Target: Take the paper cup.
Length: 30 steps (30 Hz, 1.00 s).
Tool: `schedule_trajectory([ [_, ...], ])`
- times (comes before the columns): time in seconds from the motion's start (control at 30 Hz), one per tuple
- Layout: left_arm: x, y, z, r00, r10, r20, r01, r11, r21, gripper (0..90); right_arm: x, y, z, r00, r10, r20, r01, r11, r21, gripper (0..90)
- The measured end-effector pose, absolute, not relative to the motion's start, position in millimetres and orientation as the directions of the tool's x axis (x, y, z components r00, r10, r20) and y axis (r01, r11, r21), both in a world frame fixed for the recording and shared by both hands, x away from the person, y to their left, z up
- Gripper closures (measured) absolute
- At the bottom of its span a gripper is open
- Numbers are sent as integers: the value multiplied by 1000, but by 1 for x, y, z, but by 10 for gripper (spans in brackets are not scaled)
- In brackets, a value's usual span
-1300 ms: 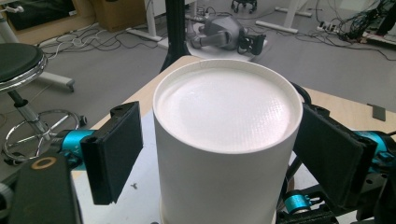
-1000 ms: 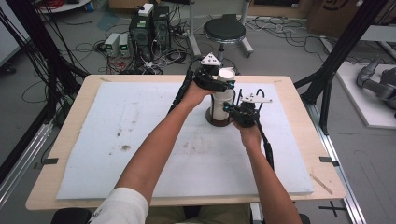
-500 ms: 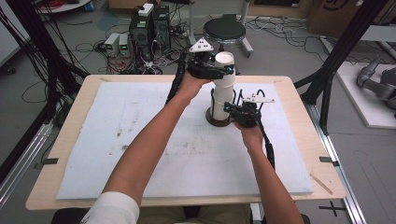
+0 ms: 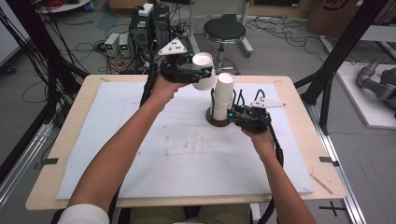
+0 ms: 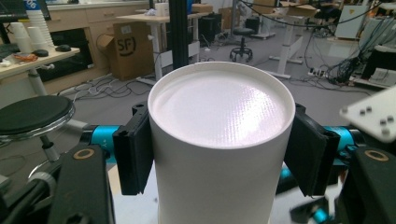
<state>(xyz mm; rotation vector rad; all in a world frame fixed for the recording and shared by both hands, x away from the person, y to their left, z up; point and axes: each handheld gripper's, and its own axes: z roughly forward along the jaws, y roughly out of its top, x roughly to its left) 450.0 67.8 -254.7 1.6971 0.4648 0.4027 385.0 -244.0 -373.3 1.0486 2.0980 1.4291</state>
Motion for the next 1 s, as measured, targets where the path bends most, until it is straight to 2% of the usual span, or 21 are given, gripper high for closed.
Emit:
schedule_trajectory([
  [0.03, 442, 83, -260, 856, 516, 7, 79, -146, 986, 330, 381, -247, -374, -654, 753, 69, 342, 213, 915, 457],
  [0.13, 430, 104, -269, 851, 525, 13, 77, -149, 986, 330, 377, -251, -375, -666, 744, 52, 329, 231, 916, 372],
  [0.43, 403, 148, -298, 836, 548, -4, 99, -145, 985, 330, 359, -262, -387, -703, 710, 32, 319, 275, 907, 212],
  [1.0, 375, 162, -336, 839, 542, -49, 140, -127, 982, 329, 344, -267, -392, -734, 679, 22, 283, 276, 918, 207],
])
